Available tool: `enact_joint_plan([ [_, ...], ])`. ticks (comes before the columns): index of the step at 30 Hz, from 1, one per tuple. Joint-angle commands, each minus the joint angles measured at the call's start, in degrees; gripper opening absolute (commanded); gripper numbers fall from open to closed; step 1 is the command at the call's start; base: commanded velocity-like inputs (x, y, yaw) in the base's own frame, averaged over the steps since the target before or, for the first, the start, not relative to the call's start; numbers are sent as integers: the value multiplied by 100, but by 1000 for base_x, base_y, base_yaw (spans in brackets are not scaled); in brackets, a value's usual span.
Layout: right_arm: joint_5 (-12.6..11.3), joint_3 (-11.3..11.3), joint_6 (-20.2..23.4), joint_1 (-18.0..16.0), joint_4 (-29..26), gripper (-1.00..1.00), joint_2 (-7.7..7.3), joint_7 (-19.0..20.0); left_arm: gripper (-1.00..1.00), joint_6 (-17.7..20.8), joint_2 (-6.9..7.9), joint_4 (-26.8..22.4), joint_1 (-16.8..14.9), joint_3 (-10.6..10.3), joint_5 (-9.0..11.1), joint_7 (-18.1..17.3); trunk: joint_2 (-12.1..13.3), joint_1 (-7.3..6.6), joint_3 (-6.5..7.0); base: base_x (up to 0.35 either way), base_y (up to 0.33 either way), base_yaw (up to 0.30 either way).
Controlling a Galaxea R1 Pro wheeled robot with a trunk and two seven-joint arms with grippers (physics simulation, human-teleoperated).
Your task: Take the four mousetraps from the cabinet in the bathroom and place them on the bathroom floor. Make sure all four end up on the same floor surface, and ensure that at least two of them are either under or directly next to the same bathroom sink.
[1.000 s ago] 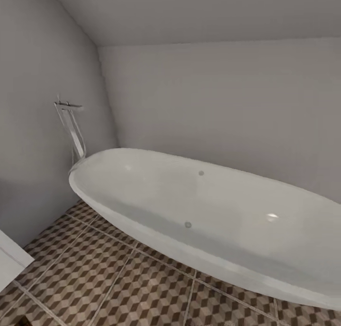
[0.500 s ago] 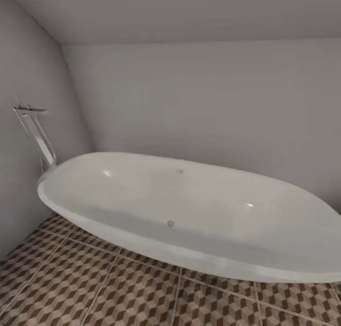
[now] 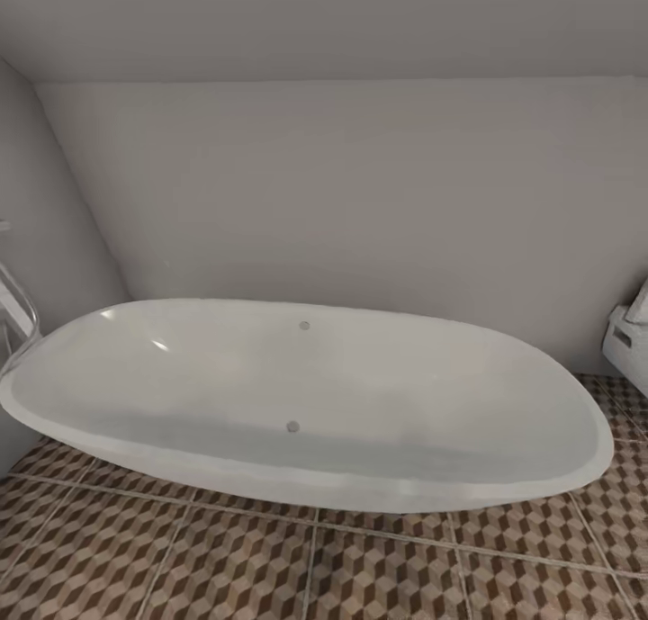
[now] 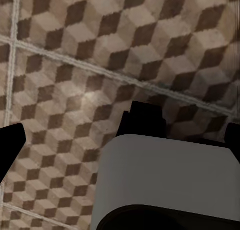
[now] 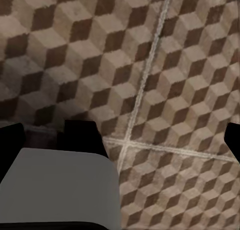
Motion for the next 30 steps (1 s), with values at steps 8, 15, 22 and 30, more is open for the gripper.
enact_joint_plan([
  [8, 54, -49, -30, -8, 21, 100, 0, -28, 100, 14, 0, 1, -2, -48, 40, 9, -2, -1, -4, 0, 0, -299],
  [15, 54, -49, -30, -8, 21, 100, 7, -28, 100, 14, 0, 1, -2, -47, 40, 10, -2, -1, -4, 0, 0, -300],
  [22, 54, -49, -30, -8, 21, 100, 14, -28, 100, 14, 0, 1, -2, -46, 40, 10, -2, -1, -4, 0, 0, -300],
  [30, 54, -49, -30, -2, 21, 100, 17, -28, 100, 14, 0, 1, -2, -48, 40, 10, -2, -1, -4, 0, 0, -299],
])
